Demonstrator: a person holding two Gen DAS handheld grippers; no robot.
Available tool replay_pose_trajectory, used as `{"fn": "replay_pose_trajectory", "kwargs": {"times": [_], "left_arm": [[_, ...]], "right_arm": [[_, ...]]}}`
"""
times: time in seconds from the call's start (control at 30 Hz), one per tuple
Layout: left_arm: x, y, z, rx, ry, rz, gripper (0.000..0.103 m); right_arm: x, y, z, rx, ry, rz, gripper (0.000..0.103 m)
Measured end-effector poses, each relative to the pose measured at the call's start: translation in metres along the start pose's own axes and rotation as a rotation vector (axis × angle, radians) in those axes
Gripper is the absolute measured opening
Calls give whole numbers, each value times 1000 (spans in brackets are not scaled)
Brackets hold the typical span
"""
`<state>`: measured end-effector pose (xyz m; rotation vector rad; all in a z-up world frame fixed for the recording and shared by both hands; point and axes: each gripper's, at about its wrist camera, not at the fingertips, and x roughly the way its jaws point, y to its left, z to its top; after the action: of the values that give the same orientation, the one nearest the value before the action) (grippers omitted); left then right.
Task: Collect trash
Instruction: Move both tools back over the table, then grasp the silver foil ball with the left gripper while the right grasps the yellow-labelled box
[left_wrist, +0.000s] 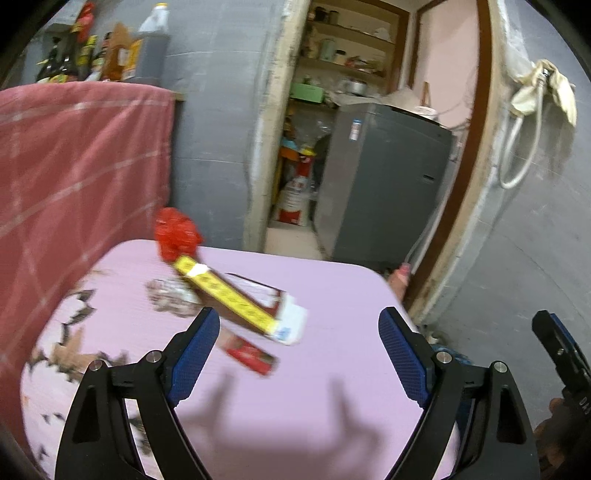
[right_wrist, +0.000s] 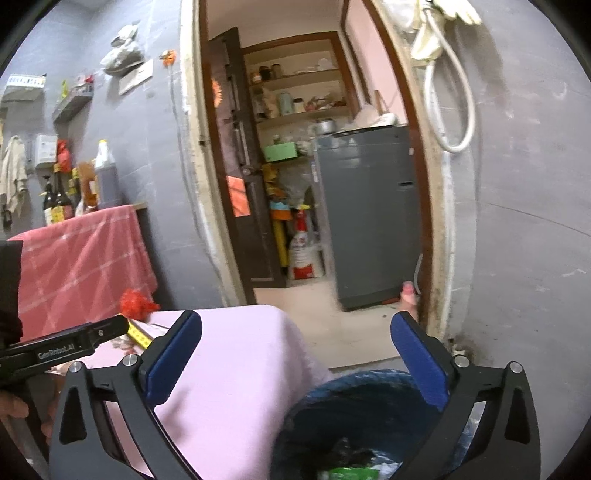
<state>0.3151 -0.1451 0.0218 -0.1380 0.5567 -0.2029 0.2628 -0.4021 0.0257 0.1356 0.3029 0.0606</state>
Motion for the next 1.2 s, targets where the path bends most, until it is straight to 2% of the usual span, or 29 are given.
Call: {"fn": "replay_pose_trajectory", "kwargs": {"times": [0.1,0.3,0.53,0.8,0.9,1.03,1.2], "left_arm": [[-5,27,3,-17,-9,41,97],[-9,78,9,-10,-41,101,98],[9,129,12,-9,18,137,98],[38,167,11,-57,162,171,98],[43,174,9,-75,191,178,98],[50,180,8,-108,231,181,97],[52,188,8,-132,235,182,97]], "right_arm": [[6,16,0,-10,7,33,103],[24,49,1,-52,35,98,103],[61,85,-2,-150,116,151,103],[119,125,-1,-249,285,227,103],[140,137,-6,-270,360,257,103],[165,153,-17,-295,455,287,96],[187,171,-31,-340,545,303,88]]}}
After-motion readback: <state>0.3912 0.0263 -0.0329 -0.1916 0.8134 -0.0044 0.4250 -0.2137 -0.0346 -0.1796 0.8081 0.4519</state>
